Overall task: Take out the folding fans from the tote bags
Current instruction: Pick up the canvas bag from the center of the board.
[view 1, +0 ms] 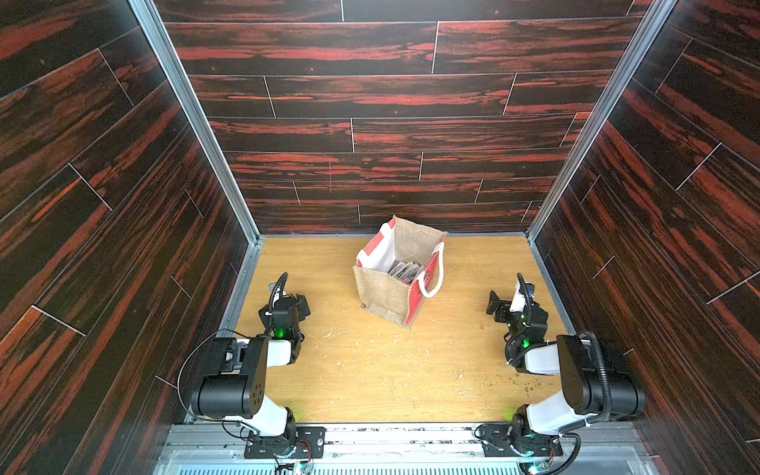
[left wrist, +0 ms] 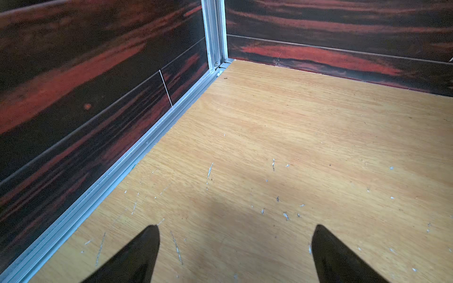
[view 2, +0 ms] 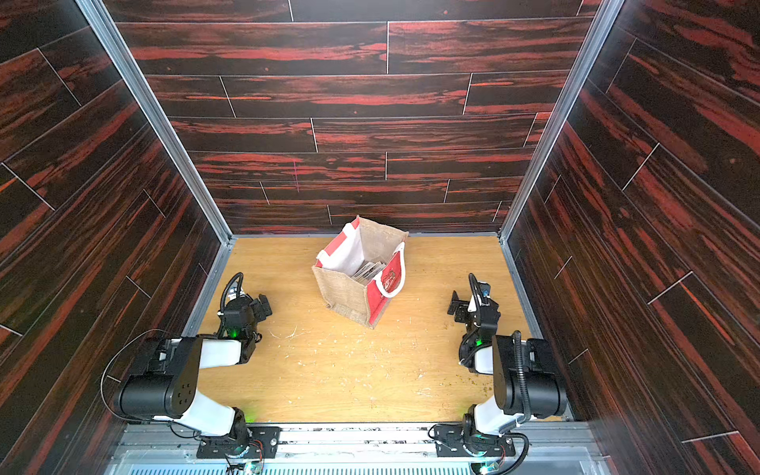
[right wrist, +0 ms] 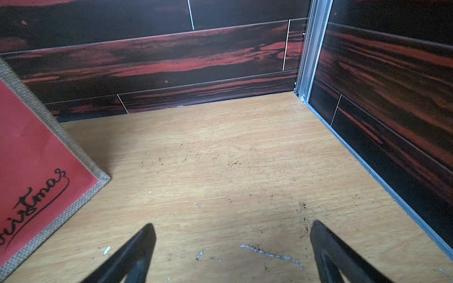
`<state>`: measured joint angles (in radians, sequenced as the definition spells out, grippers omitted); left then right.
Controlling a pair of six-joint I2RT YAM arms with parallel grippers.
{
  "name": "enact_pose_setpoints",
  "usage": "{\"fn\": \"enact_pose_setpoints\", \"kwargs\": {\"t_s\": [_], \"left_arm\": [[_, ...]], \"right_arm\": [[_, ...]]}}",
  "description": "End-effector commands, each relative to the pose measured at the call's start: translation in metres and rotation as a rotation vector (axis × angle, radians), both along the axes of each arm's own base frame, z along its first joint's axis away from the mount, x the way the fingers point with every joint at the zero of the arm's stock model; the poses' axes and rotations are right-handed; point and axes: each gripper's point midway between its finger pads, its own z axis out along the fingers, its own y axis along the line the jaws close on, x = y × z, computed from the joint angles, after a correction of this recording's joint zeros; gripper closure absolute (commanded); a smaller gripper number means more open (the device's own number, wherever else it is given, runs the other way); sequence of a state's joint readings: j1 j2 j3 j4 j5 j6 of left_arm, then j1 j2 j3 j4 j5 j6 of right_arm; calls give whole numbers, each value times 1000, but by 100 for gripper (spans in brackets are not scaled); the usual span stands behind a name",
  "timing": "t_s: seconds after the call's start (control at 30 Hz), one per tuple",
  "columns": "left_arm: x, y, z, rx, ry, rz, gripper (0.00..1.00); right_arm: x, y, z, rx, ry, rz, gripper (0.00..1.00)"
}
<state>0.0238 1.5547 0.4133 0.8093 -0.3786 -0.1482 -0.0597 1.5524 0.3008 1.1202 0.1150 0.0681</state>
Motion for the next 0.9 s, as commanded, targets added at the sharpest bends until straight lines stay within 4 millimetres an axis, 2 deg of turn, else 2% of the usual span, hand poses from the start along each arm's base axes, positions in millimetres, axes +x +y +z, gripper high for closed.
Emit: {"fn": "enact_pose_setpoints", "kwargs": {"t_s": [0.0, 0.47, 0.6, 0.8, 0.87], "left_arm": [[-1, 1, 12, 2, -44, 12, 1], [-1, 1, 13, 1, -48, 14, 1], [-6, 8, 19, -1, -53, 62, 1], [-12, 7, 26, 0, -107, 51, 1], [-13, 7, 39, 19, -145, 47, 1]], "right_arm": [[3, -1, 3, 0, -10, 3, 1], [2, -1, 4, -1, -14, 3, 1], [1, -1, 3, -4, -14, 0, 1], [10, -6, 30, -1, 35, -27, 1], [11, -14, 35, 4, 71, -73, 1]]}}
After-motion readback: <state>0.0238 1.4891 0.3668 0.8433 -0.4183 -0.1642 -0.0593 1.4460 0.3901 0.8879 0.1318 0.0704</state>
